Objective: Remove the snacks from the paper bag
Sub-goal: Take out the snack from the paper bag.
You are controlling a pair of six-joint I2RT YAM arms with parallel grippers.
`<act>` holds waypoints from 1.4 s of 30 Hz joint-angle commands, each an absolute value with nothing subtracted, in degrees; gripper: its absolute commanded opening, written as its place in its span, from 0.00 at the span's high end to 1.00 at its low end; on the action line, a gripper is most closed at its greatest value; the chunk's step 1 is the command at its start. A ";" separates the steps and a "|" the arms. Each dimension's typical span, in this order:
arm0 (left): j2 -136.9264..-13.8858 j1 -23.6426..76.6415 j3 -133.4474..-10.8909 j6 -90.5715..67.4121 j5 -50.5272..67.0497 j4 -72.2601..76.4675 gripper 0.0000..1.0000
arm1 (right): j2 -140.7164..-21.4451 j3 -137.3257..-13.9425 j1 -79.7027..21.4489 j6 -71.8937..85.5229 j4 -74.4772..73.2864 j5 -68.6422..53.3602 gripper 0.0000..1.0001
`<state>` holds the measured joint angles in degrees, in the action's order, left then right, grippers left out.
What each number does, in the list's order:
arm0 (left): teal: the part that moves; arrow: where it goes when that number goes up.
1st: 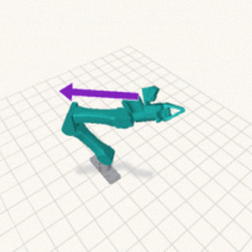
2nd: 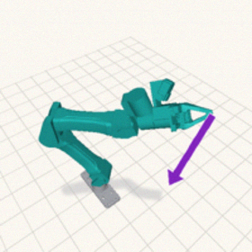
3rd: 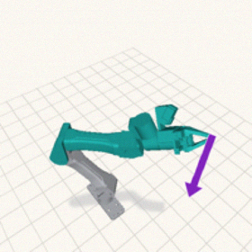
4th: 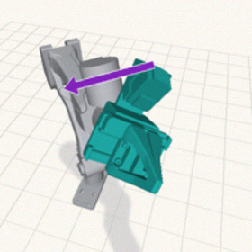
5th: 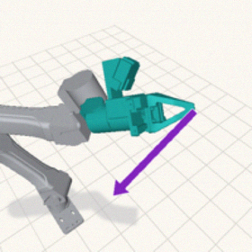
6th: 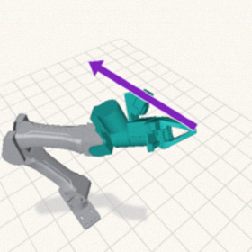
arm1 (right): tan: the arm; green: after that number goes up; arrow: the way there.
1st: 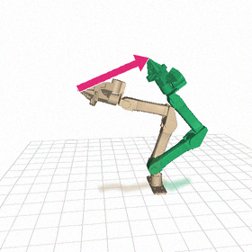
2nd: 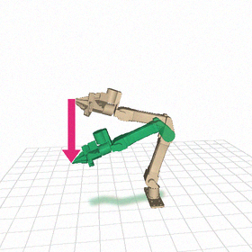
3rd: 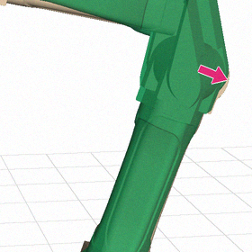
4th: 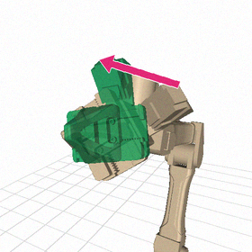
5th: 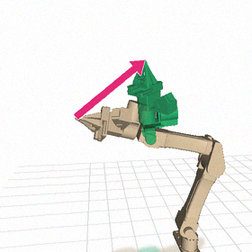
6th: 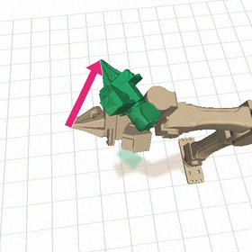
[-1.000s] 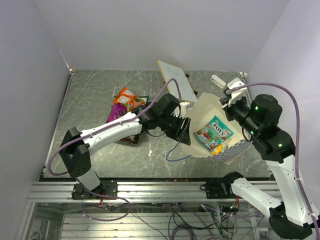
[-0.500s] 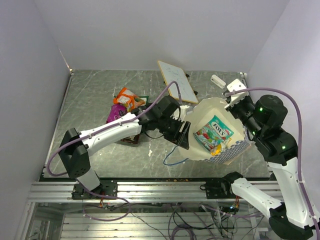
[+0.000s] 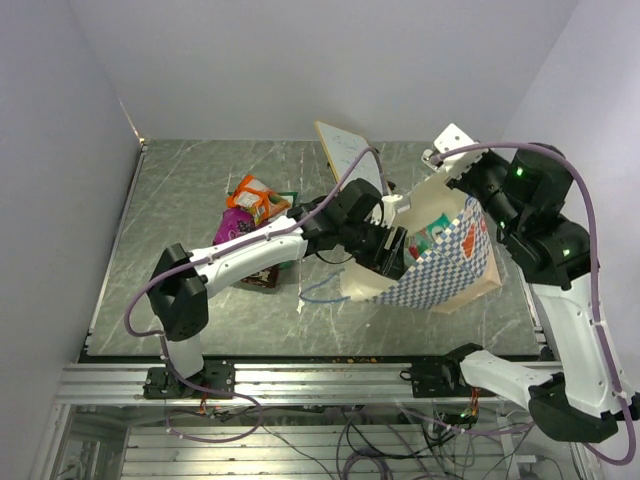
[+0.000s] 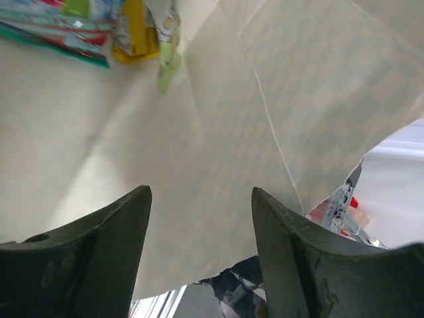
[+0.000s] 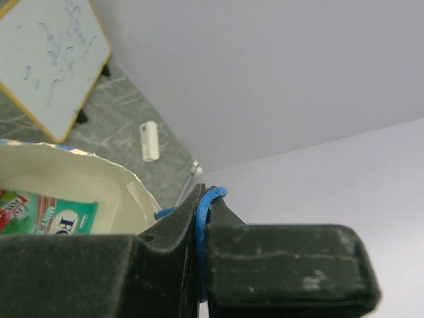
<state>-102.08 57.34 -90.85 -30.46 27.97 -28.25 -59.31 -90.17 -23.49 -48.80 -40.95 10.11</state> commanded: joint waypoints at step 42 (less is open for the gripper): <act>-83.28 77.45 -58.80 -11.87 -13.03 11.52 0.27 | -43.06 -70.70 -23.52 -14.44 -36.80 -22.15 1.00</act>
<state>-79.00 74.04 -56.80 -18.13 1.06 4.51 -43.13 -68.75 -23.46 -16.23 -37.28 -23.18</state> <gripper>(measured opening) 0.733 0.003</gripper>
